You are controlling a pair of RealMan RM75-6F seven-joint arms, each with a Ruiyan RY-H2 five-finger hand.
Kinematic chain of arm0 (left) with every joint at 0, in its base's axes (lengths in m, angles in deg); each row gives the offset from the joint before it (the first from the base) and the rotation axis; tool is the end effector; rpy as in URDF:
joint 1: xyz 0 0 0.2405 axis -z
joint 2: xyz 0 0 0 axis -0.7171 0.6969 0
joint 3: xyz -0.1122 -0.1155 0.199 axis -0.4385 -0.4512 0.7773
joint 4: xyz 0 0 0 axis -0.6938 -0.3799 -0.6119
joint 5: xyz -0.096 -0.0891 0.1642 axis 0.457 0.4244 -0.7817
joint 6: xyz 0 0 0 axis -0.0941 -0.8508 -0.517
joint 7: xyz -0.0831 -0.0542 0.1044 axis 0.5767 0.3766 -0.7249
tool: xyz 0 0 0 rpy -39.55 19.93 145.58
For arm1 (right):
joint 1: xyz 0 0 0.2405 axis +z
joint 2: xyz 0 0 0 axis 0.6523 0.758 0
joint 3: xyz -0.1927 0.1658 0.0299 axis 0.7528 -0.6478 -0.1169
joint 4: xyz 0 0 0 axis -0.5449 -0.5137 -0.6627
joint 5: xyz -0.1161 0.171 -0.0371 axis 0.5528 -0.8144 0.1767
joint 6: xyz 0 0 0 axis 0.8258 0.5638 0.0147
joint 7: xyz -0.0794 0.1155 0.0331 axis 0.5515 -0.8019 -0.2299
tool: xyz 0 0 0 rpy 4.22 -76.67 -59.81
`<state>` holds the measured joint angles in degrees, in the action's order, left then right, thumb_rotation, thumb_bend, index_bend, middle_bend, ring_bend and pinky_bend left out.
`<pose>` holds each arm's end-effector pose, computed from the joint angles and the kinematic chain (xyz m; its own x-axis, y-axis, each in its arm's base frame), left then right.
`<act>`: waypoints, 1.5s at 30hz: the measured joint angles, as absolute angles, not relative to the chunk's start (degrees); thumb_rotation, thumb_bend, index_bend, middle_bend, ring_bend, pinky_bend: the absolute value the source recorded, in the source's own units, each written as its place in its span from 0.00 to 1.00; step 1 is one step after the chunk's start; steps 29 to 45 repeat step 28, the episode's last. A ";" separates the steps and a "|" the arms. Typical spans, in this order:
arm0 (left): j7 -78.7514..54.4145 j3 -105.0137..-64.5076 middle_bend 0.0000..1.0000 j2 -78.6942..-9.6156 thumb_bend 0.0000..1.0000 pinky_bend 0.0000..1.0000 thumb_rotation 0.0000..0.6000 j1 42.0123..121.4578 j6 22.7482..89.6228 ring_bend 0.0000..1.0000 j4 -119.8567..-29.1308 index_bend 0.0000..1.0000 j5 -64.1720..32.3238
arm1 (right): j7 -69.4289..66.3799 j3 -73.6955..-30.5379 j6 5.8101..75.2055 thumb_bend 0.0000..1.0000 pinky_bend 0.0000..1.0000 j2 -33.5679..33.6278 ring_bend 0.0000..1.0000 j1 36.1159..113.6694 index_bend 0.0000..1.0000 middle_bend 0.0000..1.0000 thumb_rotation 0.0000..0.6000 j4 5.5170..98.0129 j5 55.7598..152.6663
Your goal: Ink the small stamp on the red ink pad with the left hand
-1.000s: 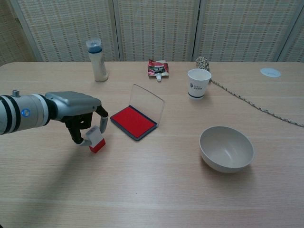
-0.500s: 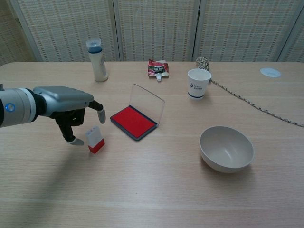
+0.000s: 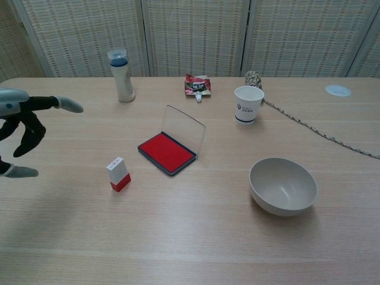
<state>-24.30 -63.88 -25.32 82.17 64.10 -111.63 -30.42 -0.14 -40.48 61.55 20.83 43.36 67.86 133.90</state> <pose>-0.1982 0.2385 0.0816 0.4713 0.3199 0.8219 0.8583 -0.3808 -0.3440 -0.3176 -0.1528 0.1549 0.4598 -0.0895 0.8835 -0.8874 -0.0834 0.4534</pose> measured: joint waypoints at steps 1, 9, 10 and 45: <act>-22.13 -63.16 0.23 -25.09 0.26 0.57 1.00 80.22 65.77 0.18 -110.69 0.00 -32.74 | 0.08 -40.54 61.42 0.29 0.00 20.74 0.00 43.39 0.00 0.00 1.00 67.84 133.70; -11.11 -60.49 0.00 -28.99 0.26 0.24 1.00 64.88 81.92 0.00 -93.75 0.00 -45.02 | 3.30 -40.71 59.84 0.29 0.00 19.49 0.00 43.76 0.00 0.00 1.00 68.05 132.50; -10.44 -60.36 0.00 -29.70 0.26 0.22 1.00 63.74 83.42 0.00 -91.94 0.00 -45.82 | 3.65 -40.69 59.79 0.29 0.00 19.36 0.00 43.80 0.00 0.00 1.00 68.09 132.56; -17.52 -62.03 0.00 -31.97 0.26 0.16 1.00 56.23 87.83 0.00 -87.14 0.00 -56.75 | 7.53 -38.69 60.41 0.29 0.00 18.04 0.00 44.14 0.00 0.00 1.00 68.92 137.34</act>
